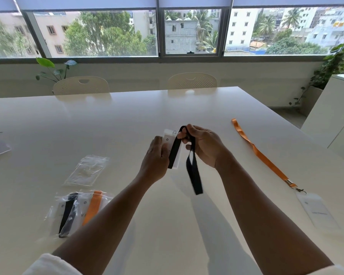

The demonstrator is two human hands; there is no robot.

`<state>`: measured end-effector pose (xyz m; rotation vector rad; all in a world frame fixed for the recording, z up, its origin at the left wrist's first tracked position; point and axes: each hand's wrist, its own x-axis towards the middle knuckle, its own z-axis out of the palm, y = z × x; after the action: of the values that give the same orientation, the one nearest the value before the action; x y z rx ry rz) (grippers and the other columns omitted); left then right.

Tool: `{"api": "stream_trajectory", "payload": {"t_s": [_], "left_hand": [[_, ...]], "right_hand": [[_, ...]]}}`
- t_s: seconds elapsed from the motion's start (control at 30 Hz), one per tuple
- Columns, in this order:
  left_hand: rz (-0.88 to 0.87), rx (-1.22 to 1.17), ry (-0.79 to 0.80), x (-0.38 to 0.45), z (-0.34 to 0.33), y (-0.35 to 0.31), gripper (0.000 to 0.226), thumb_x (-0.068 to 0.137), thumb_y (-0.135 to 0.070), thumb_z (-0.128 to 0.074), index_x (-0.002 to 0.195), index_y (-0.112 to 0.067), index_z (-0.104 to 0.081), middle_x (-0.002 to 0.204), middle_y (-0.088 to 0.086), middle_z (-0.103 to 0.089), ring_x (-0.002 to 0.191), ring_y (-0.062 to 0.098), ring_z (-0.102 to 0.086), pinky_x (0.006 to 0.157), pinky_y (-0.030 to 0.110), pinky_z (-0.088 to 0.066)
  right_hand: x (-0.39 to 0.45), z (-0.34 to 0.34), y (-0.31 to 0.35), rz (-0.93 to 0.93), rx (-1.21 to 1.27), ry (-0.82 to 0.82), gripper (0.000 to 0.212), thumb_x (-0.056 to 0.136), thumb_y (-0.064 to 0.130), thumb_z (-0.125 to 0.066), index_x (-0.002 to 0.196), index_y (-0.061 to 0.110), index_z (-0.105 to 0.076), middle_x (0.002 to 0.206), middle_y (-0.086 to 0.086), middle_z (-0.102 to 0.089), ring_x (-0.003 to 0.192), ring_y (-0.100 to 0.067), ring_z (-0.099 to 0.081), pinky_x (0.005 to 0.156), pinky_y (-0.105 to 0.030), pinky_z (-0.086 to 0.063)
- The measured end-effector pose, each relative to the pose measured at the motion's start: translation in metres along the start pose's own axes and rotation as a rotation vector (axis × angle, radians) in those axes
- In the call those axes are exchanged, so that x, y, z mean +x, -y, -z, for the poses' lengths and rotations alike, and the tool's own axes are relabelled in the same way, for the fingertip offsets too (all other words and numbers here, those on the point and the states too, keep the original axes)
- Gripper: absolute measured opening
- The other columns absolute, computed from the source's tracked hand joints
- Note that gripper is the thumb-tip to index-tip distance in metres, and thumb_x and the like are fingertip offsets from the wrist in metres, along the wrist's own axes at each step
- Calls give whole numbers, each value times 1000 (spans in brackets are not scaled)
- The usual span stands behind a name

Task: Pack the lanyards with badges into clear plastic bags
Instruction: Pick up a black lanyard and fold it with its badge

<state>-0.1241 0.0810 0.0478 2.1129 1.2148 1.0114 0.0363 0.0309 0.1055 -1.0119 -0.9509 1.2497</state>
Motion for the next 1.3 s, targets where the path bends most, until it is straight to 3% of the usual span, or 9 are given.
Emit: {"api": "stream_trajectory", "payload": {"t_s": [0.13, 0.27, 0.37, 0.53, 0.8, 0.9, 1.03, 1.2, 1.3], "left_hand": [[12, 10, 56, -12, 1, 0, 18, 106, -33, -30, 101, -18, -39, 83, 5, -55, 76, 28, -58, 64, 47, -51], [-10, 5, 94, -18, 1, 1, 17, 105, -30, -31, 100, -18, -41, 81, 6, -56, 73, 26, -58, 62, 45, -50], [-26, -24, 136, -23, 2, 2, 16, 105, -27, -33, 98, -16, -42, 80, 6, -55, 68, 22, -53, 57, 37, -43], [-48, -130, 201, -26, 5, -2, 18, 106, -24, -35, 90, -22, -44, 78, -2, -51, 65, 10, -46, 54, 19, -36], [46, -465, 124, -16, 4, -12, 19, 104, -30, -41, 99, -18, -55, 85, -2, -57, 77, 13, -53, 67, 31, -43], [85, -533, 26, -11, 2, -16, 19, 104, -30, -41, 106, -17, -55, 92, -1, -61, 84, 14, -58, 74, 35, -51], [148, -623, -70, -7, 3, -20, 18, 107, -24, -37, 101, -21, -53, 91, -4, -59, 81, 8, -55, 71, 23, -49], [216, -708, -138, -2, 7, -21, 19, 107, -23, -37, 99, -29, -52, 98, 1, -57, 92, 19, -54, 87, 51, -51], [232, -704, -180, -1, 7, -22, 18, 107, -24, -35, 99, -31, -49, 98, -1, -57, 94, 19, -55, 91, 53, -51]], "right_hand": [[6, 3, -2, 2, -32, -136, 25, 99, 23, -52, 87, 11, -70, 101, -8, -75, 72, -15, -48, 65, -27, -38], [8, 9, -4, -5, 2, -154, 25, 100, 25, -51, 102, 9, -70, 112, 1, -73, 87, -12, -50, 87, -28, -39], [9, 14, -4, 4, 75, -147, 26, 101, 24, -49, 106, 8, -69, 117, 1, -71, 118, -14, -55, 95, -32, -39], [11, 22, -17, -16, 74, -157, 29, 99, 26, -51, 107, 7, -71, 119, 3, -70, 125, -20, -54, 111, -40, -36], [2, 16, -42, -128, -27, -195, 23, 97, 15, -53, 105, 4, -71, 101, -11, -70, 95, -28, -60, 83, -38, -46], [-1, 13, -48, -146, 51, -59, 29, 95, 10, -49, 115, -1, -67, 122, -21, -65, 108, -35, -59, 100, -54, -44], [-4, 11, -49, -127, 84, 141, 43, 85, 7, -49, 126, -5, -57, 116, -25, -59, 100, -34, -50, 83, -39, -42], [-7, 12, -49, -141, -36, 207, 43, 84, -13, -53, 122, 6, -63, 111, -14, -67, 95, -20, -61, 91, -33, -46], [-5, 8, -53, -131, -135, 184, 47, 81, -7, -67, 125, 8, -63, 113, -8, -68, 90, -15, -59, 83, -28, -46]]}}
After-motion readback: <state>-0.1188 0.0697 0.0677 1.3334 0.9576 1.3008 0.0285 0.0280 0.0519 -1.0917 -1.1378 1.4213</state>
